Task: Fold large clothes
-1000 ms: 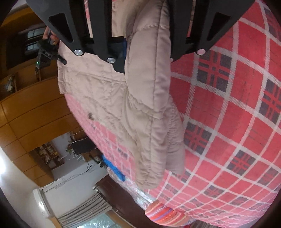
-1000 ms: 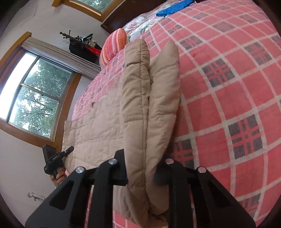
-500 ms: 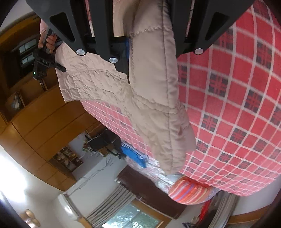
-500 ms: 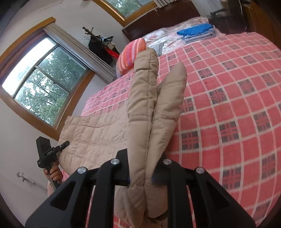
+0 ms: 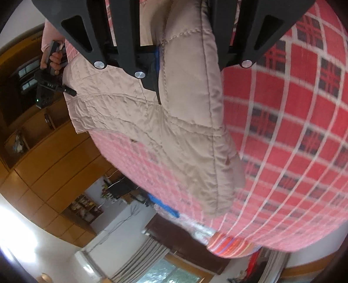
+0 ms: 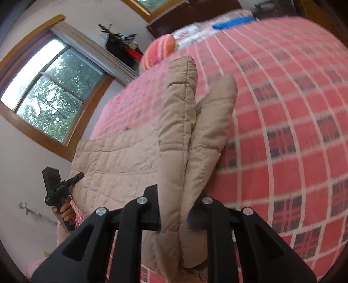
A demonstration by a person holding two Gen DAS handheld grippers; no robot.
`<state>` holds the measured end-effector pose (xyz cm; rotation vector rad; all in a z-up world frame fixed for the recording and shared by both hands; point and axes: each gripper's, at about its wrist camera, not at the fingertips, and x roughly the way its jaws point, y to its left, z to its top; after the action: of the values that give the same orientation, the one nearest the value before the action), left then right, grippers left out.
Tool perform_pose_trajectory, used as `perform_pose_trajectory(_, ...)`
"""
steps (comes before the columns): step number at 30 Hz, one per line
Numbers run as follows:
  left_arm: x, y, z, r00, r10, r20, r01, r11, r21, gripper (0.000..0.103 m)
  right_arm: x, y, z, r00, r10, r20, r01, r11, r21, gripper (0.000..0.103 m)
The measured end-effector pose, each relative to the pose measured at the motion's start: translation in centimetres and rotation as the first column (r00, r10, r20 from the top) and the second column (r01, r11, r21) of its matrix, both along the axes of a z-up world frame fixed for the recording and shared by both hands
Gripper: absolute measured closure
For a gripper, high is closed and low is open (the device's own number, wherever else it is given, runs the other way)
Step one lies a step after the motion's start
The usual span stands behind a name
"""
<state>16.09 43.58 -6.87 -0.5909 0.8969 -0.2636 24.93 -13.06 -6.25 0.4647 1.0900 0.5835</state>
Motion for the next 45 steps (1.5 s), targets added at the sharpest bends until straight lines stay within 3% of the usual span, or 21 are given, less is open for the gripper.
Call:
perform_pose_trajectory(6, 0.3, 0.6, -3.8, 0.996, 0.026, -0.086, -0.023, 0.999, 0.028, 0.071, 0.8, -0.6, -3.7, 0.996, -0.033, -0.086, 0.036, 0.999, 0.033, 0.083)
perform_pose_trajectory(10, 0.1, 0.4, -4.0, 0.994, 0.029, -0.103, -0.024, 0.999, 0.048, 0.063, 0.8, -0.5, -4.2, 0.996, -0.033, -0.088, 0.036, 0.999, 0.029, 0.080)
perform_pose_trajectory(16, -0.9, 1.3, -1.3, 0.989, 0.083, -0.123, -0.074, 0.994, 0.079, 0.046, -0.4, -1.5, -3.3, 0.996, -0.062, -0.067, 0.063, 0.998, 0.009, 0.045)
perform_pose_trajectory(21, -1.6, 2.0, 3.4, 0.988, 0.140, -0.061, -0.131, 0.982, 0.137, 0.041, -2.8, -3.1, -1.6, 0.995, -0.087, -0.047, 0.086, 0.996, -0.014, 0.044)
perform_pose_trajectory(23, -1.2, 0.6, 5.5, 0.994, 0.101, -0.043, -0.096, 0.989, 0.116, 0.039, -4.0, -4.0, -1.5, 0.995, -0.087, -0.047, 0.087, 0.996, -0.019, 0.043)
perform_pose_trajectory(26, 0.6, -3.7, 8.0, 0.999, 0.000, -0.050, 0.005, 0.995, 0.098, 0.038, -5.9, -4.2, -1.4, 0.996, -0.073, -0.052, 0.071, 0.997, -0.030, 0.041)
perform_pose_trajectory(29, 3.2, -9.8, 9.6, 0.988, -0.132, -0.083, 0.137, 0.989, 0.057, 0.036, -7.5, -4.0, -1.7, 0.997, -0.052, -0.053, 0.049, 0.997, -0.054, 0.036)
perform_pose_trajectory(35, 8.5, -22.6, 11.1, 0.933, -0.327, -0.150, 0.340, 0.937, 0.073, 0.036, -8.6, -4.0, -2.9, 0.995, -0.061, -0.076, 0.059, 0.998, -0.032, 0.035)
perform_pose_trajectory(37, 10.4, -26.8, 10.7, 0.905, -0.380, -0.189, 0.398, 0.915, 0.066, 0.036, -8.4, -3.9, -3.2, 0.995, -0.051, -0.086, 0.050, 0.999, -0.019, 0.035)
perform_pose_trajectory(40, 12.7, -31.1, 9.4, 0.887, -0.396, -0.236, 0.425, 0.901, 0.086, 0.035, -7.9, -3.5, -3.4, 0.995, -0.034, -0.093, 0.032, 0.999, -0.018, 0.035)
perform_pose_trajectory(43, 15.0, -35.8, 6.6, 0.840, -0.438, -0.321, 0.484, 0.872, 0.077, 0.035, -7.7, -3.4, -3.9, 0.995, -0.023, -0.102, 0.021, 1.000, -0.018, 0.035)
perform_pose_trajectory(45, 16.2, -37.9, 5.1, 0.821, -0.443, -0.359, 0.504, 0.859, 0.093, 0.035, -7.9, -3.4, -4.2, 0.994, -0.021, -0.105, 0.019, 1.000, -0.022, 0.034)
